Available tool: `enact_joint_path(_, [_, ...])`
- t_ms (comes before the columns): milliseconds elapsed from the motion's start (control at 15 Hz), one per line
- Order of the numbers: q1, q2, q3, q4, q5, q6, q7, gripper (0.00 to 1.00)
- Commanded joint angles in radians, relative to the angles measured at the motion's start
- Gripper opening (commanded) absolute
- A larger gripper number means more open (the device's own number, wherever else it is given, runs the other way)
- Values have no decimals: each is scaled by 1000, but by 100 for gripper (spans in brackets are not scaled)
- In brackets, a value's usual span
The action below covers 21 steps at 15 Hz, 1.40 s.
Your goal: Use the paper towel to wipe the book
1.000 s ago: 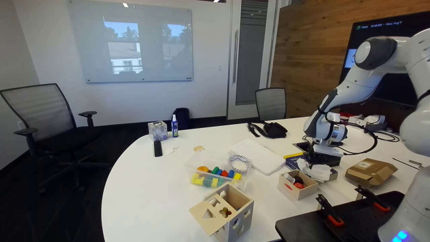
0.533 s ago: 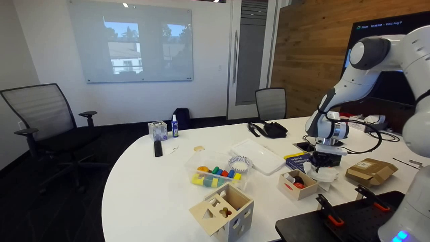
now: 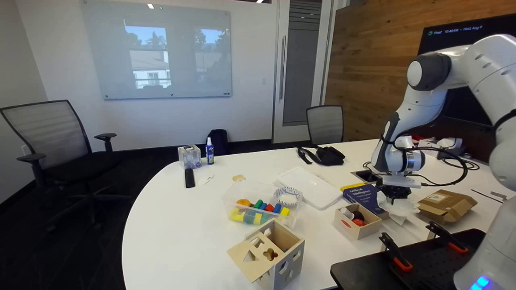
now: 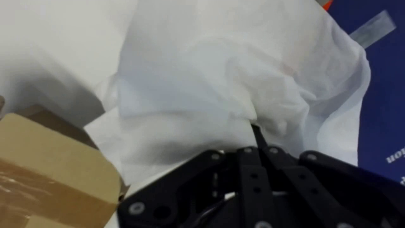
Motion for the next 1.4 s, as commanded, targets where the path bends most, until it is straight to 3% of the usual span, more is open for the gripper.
enact_joint_path(0, [88,65,-93,13,2,74,98,0])
enact_joint_path(67, [87,68,-85,16,2,73,91,0])
enact_joint_path(333, [2,0,56,-2,-5,77,-25,0])
enact_joint_path(1000, [-141,-171,462,-138,-44,61,-360,0])
enact_joint_path(1333, [-254,-184,672,-191,-18,-74,-525,0])
